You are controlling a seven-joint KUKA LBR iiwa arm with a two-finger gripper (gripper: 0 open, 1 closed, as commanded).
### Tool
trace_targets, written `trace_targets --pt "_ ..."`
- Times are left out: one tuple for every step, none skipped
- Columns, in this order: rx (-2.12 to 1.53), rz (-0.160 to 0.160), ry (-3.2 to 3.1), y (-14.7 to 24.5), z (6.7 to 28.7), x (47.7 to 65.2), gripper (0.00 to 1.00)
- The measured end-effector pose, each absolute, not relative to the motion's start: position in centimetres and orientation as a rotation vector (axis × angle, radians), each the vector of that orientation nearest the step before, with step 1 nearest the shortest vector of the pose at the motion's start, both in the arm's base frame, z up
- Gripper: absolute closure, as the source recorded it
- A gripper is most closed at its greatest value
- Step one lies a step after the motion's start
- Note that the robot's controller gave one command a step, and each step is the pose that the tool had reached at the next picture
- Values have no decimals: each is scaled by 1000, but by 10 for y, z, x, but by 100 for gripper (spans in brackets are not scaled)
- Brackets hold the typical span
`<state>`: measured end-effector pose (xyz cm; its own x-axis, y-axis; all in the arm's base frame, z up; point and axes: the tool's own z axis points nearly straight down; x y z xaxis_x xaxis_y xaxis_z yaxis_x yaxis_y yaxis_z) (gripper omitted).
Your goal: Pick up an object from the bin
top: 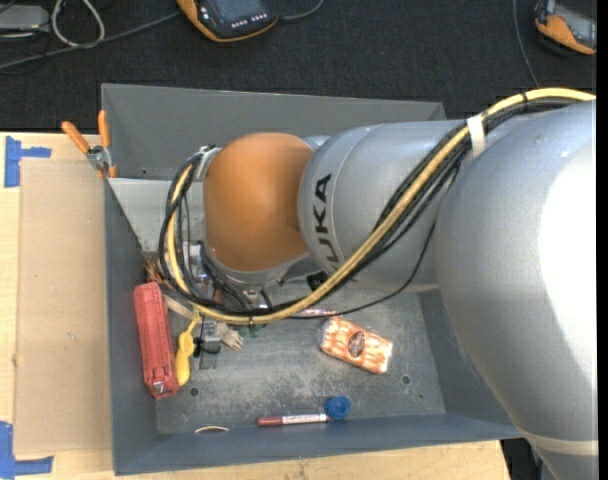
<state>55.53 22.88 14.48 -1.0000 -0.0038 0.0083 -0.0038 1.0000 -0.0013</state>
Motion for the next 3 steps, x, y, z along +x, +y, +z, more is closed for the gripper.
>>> trace_targets --pt "-3 0 -3140 228 150 557 0" --pt "-426 1 -3108 205 164 569 0" --pt "-643 2 -3073 196 169 577 0"
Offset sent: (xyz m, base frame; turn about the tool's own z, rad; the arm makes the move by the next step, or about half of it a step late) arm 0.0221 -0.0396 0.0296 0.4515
